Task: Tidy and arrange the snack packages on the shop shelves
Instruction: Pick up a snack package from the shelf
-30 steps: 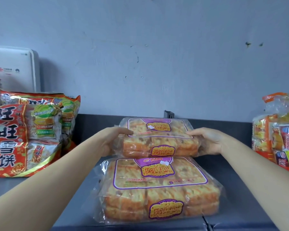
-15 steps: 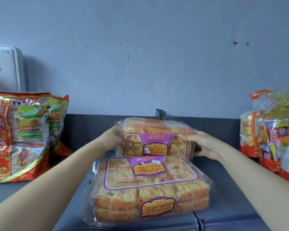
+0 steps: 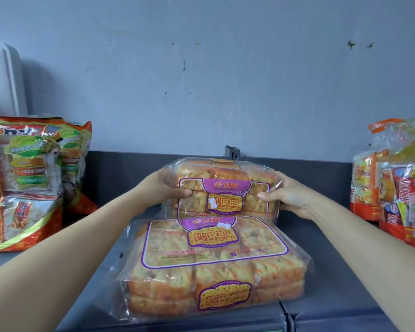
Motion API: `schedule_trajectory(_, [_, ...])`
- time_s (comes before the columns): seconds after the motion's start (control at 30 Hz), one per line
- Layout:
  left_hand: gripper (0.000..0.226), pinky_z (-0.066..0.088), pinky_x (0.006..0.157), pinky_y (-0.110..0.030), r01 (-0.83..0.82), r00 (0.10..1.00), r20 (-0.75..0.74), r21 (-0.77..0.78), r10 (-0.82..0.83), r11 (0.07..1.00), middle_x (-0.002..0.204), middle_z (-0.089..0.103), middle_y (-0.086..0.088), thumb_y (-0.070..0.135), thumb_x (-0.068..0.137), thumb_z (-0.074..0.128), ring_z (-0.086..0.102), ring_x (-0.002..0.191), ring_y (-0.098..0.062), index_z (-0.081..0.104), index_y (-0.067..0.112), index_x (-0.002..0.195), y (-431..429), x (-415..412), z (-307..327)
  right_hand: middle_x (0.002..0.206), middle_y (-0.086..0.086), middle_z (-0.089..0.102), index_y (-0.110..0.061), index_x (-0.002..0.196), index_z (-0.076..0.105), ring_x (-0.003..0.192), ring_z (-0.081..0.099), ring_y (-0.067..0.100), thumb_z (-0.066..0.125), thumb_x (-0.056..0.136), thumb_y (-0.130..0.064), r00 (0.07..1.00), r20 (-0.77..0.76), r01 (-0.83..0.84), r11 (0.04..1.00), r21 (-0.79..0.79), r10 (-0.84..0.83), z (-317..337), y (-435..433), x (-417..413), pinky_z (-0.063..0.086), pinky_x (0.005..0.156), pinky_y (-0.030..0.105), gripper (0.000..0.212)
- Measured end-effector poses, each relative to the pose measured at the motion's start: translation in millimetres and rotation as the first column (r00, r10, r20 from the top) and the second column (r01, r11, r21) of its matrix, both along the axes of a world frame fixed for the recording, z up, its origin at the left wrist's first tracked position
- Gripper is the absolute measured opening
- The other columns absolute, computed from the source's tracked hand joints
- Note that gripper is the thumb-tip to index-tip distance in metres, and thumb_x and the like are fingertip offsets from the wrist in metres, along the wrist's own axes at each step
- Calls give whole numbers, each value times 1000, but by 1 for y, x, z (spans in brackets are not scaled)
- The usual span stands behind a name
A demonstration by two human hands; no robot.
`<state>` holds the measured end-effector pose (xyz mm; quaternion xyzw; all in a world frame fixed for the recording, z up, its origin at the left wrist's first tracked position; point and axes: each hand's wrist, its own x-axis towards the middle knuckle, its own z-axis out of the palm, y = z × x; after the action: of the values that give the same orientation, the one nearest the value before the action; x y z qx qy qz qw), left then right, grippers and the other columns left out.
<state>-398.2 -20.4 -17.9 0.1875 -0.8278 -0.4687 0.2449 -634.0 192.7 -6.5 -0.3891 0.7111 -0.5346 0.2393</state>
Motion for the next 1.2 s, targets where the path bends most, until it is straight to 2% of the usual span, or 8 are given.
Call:
schedule_trajectory(0.23, [14,37,52,-22,-134,983,109,-104,145,985,62,66,17,26,79,79,57,62,-5,65,23,77,16,6,9,98,1,71,-22,102,63,98,65,19,76,79,-9,991,-64,120,988,95,-114,7,6,16,51,90,43,29])
schedule_trajectory(0.43, [74,49,91,-39,-381,906,93,-243,413,892,116,61,-3,38,69,84,58,106,-23,49,14,130,19,31,13,136,6,51,-19,139,40,122,51,23,85,69,-29,849,-341,402,912,-78,-403,8,19,32,44,100,41,84])
schedule_trajectory(0.53, [60,51,84,-35,-307,903,206,-301,376,903,115,64,-5,51,72,78,59,103,-24,61,14,117,29,51,26,120,3,56,-23,111,62,101,57,16,81,73,-33,766,-501,361,915,-182,-402,16,33,53,47,86,33,43])
schedule_trajectory(0.63, [53,52,70,-32,-101,819,489,-391,299,915,101,68,-3,66,75,65,63,88,-20,69,21,104,43,71,33,105,1,51,-21,88,67,90,56,14,79,75,-37,737,-609,339,940,-43,-293,20,47,73,47,76,31,24])
schedule_trajectory(0.77, [86,55,65,-29,17,720,672,-265,172,964,105,63,3,86,55,56,64,82,-19,63,24,114,64,86,26,104,-3,56,-20,119,58,86,58,15,75,79,-41,900,-432,232,910,343,-66,16,58,93,51,58,29,48])
schedule_trajectory(0.93, [99,56,63,-32,-37,867,493,-73,68,997,101,71,-16,68,27,85,64,74,-23,66,16,109,75,95,19,138,9,51,-15,145,39,120,53,24,81,75,-29,975,-218,58,917,394,32,2,54,89,45,101,39,83])
schedule_trajectory(1.07, [48,56,63,-36,-137,950,267,-106,161,985,102,64,-9,20,65,89,64,76,-24,64,17,106,89,90,26,89,1,60,-9,140,44,89,60,18,76,75,3,992,-127,29,988,153,-9,8,62,80,45,70,25,74])
schedule_trajectory(1.2, [45,49,75,-32,-331,944,-120,-349,309,877,94,59,5,13,66,86,56,81,-17,65,22,105,95,72,27,73,-6,50,-14,125,59,69,52,9,73,74,9,937,-308,129,983,-128,-163,15,73,68,48,75,24,57])
